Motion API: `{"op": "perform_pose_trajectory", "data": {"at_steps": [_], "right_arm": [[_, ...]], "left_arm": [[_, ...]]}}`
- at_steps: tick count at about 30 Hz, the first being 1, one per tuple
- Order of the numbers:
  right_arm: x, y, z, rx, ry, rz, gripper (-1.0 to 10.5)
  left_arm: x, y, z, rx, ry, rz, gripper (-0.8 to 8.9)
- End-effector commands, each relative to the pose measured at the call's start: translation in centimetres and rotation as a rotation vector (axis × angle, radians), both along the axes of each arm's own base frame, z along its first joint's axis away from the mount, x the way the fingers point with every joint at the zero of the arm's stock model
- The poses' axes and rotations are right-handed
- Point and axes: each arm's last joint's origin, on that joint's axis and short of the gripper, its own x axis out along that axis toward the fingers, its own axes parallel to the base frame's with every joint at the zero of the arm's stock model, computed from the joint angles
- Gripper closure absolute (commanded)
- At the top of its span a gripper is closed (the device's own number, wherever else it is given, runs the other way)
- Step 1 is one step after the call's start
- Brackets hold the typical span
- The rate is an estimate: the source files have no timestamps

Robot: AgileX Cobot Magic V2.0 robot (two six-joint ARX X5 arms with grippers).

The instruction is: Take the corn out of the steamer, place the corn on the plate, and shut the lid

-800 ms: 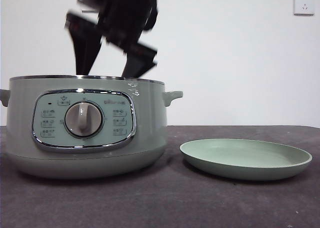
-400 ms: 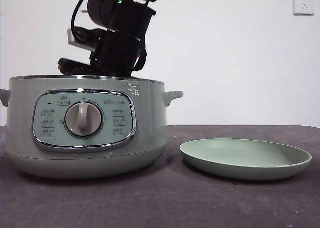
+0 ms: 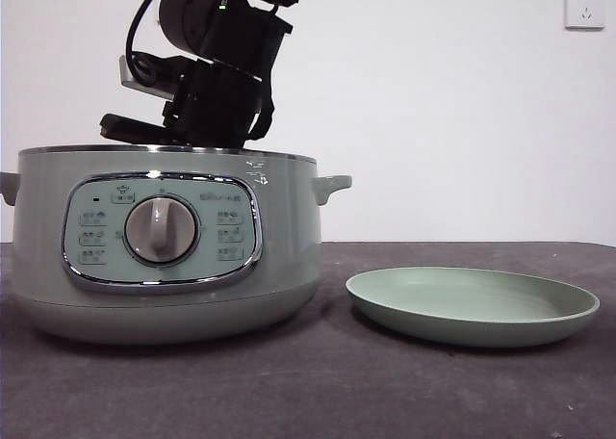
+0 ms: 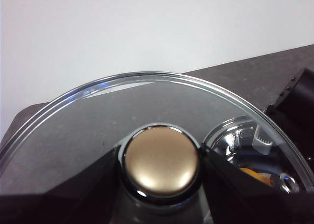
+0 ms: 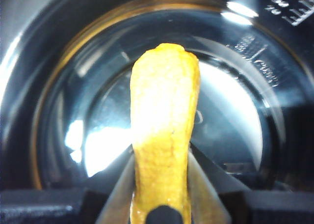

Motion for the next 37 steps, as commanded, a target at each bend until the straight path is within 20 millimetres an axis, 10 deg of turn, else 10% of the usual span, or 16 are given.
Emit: {"op": "perform_pose_trajectory", "data": {"at_steps": [1,18,28,37], "right_arm": [[-0.5,-0.6,2.2,0.025,-0.024,-0.004,9.6],[-2.3,-12.5,13.8,0.000,0.000,-0.187,9.6],[0.2,-19.3,12.2,-0.121,0.146,-0.474,9.6],[-0.5,-19.9,6.5,-0.289,0.292,-0.486,9.6]], "left_arm": [[-0.2,0.1,0.9,-0.017,-0.063,0.004,8.22],[5.3,-2.5,-0.4,0.012,0.085,-0.095,8.22],[7.8,-3.9,-1.2,-0.001,0.132,-0.177,8.22],[7.9,-3.9,-1.1,-0.003,0.123,-0.177,8.22]]}}
